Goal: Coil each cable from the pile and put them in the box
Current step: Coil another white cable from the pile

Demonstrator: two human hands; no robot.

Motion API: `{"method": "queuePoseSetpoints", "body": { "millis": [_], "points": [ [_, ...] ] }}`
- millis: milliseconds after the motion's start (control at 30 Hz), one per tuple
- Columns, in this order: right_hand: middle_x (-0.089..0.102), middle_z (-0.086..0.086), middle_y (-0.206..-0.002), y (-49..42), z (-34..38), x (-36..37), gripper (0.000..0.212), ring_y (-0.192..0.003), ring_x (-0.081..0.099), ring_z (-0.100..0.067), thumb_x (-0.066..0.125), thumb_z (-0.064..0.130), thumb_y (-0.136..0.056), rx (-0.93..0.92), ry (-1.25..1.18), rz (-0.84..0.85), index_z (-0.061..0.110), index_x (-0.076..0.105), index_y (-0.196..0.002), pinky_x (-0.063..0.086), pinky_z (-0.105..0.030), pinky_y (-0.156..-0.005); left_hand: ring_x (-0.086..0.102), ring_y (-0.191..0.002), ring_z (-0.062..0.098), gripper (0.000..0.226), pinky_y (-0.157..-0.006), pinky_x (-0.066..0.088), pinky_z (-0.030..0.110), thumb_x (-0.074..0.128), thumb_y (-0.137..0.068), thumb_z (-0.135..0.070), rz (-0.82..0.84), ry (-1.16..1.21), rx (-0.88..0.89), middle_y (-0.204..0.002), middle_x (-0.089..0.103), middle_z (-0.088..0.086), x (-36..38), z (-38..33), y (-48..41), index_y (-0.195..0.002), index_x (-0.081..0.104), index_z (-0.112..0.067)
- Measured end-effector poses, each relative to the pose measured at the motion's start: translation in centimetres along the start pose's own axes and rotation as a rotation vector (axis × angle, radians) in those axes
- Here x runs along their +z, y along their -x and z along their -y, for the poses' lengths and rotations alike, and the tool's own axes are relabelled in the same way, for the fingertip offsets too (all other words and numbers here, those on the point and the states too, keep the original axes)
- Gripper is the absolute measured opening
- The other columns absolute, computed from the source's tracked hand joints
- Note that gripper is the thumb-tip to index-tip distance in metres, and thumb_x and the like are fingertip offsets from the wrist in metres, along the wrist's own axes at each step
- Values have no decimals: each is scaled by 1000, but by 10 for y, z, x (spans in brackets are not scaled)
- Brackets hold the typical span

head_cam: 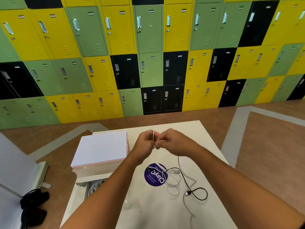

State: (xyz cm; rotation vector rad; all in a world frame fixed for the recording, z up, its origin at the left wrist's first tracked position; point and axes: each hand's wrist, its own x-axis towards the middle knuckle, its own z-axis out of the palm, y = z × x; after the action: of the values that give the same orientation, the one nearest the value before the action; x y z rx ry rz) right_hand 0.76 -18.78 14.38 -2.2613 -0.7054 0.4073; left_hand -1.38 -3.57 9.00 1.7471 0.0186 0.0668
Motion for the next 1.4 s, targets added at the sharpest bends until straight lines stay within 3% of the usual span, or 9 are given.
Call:
{"method": "queuePoseSetpoints", "body": {
  "millis": [133,267,367,433,567,733,967,1167,1400],
  "points": [
    [72,7,-80,-5,4,-21,12,-82,65,-9,70,24,-92,-54,22,-94,18,78,-84,53,-29,-73,54,-69,25,26,-75,50,39,35,-90,6,96,225,-82,-69,54,16,3,-2,4,-83,60,4],
    [61,11,-66,-8,3,-27,8,-64,55,-4,78,21,-84,-89,-59,-251,15,75,-81,41,-21,-59,43,-61,20,37,-65,43,35,26,-100,-16,173,376,-96,-65,43,8,6,-18,9,-82,55,-3],
    [65,0,-67,-12,-2,-32,11,-60,54,-5,82,19,-81,-95,-140,-325,14,72,-78,46,-28,-58,34,-56,16,46,-58,36,32,25,-107,-24,172,351,-75,-60,34,3,10,-24,10,-71,51,-12],
    [67,-8,-69,-13,-5,-33,12,-61,55,-10,82,20,-82,-88,-182,-324,15,72,-78,51,-36,-62,30,-54,14,46,-56,34,30,27,-109,-25,137,331,-54,-59,32,0,13,-26,8,-70,49,-15],
    [57,11,-55,-12,-8,-29,9,-51,47,-1,77,16,-86,-128,-261,-331,11,71,-82,45,-25,-56,28,-52,12,44,-52,29,27,31,-110,-26,67,326,-45,-56,32,-4,17,-29,8,-72,51,-14],
    [44,-1,-59,-3,-17,-30,14,-52,35,-11,65,22,-96,-76,-499,-163,9,71,-93,27,-24,-46,22,-49,10,42,-47,21,24,33,-109,-21,89,363,-29,-54,29,-5,14,-39,10,-72,51,-13],
    [39,-2,-59,-2,-18,-23,16,-50,30,-11,55,19,-102,45,-648,-71,7,58,-92,23,-25,-46,26,-51,10,44,-52,23,27,35,-109,-23,77,395,-32,-56,34,-2,16,-35,13,-78,62,-9],
    [39,-4,-59,-4,-17,-20,17,-49,32,-11,57,14,-101,-28,-640,-163,-1,61,-96,25,-23,-45,26,-52,9,41,-53,24,26,35,-109,-23,60,428,-61,-59,33,-2,14,-37,15,-84,62,-8],
    [41,-3,-58,-8,-2,-31,15,-47,33,-8,55,12,-101,-115,-666,-198,3,63,-93,25,-20,-42,24,-52,9,40,-52,23,26,34,-109,-26,88,553,-128,-60,30,-3,11,-49,11,-83,59,-9]
  ]
}}
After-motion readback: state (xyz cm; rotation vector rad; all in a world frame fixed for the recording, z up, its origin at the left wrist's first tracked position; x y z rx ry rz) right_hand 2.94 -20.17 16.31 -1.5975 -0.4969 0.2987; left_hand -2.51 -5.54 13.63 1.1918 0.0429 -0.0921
